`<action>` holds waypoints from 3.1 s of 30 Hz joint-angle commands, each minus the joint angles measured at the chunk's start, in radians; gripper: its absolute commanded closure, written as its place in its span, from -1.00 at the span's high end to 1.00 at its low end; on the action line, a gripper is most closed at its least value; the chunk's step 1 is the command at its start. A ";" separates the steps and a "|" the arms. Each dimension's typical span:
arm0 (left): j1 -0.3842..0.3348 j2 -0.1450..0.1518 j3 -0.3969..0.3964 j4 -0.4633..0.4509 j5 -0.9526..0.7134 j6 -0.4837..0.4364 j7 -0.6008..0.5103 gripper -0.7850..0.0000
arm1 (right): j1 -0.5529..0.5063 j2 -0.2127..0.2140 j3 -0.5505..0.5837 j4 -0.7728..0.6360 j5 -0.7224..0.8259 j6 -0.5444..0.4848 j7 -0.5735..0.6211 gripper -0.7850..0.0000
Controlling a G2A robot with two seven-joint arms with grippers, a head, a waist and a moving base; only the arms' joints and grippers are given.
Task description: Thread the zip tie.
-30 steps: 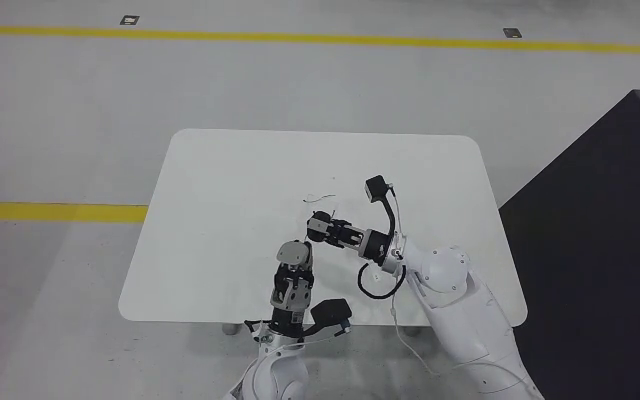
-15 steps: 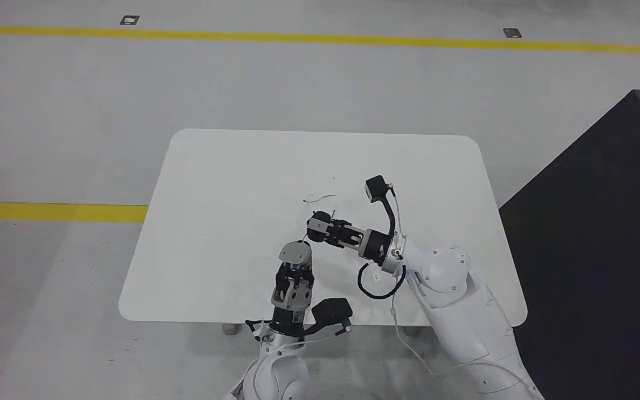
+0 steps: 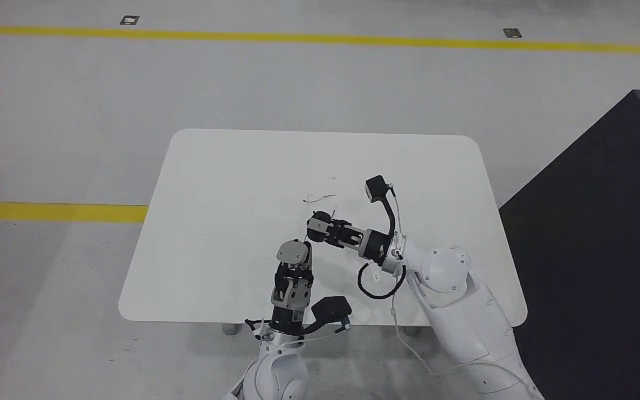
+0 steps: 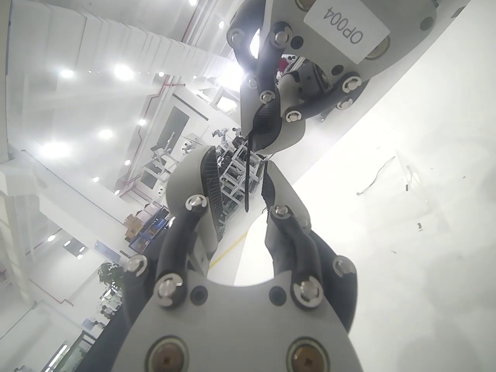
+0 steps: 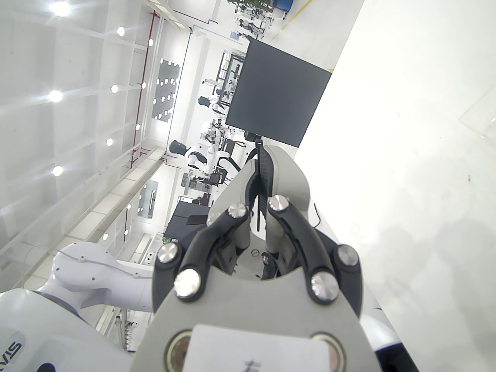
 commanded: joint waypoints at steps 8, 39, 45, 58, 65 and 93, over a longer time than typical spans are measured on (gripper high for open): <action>0.001 -0.006 -0.006 0.002 0.006 -0.005 0.003 -0.76 | 0.000 0.000 0.000 0.000 0.000 0.000 0.000 -1.00; 0.020 -0.020 -0.021 0.000 -0.033 -0.013 0.019 -1.00 | 0.000 0.000 0.000 0.000 0.000 0.000 0.000 1.00; 0.020 -0.020 -0.021 0.000 -0.033 -0.013 0.019 -1.00 | 0.000 0.000 0.000 0.000 0.000 0.000 0.000 1.00; 0.030 -0.041 -0.032 0.009 0.290 0.130 -0.137 -1.00 | 0.000 0.026 0.106 -0.002 0.273 0.052 0.253 1.00; 0.026 -0.052 -0.030 0.029 0.363 0.145 -0.195 -1.00 | 0.022 0.033 0.110 0.014 0.304 0.108 0.334 1.00; 0.026 -0.053 -0.045 0.057 0.363 0.144 -0.071 -1.00 | 0.037 0.041 0.030 0.036 0.329 0.105 0.243 -0.18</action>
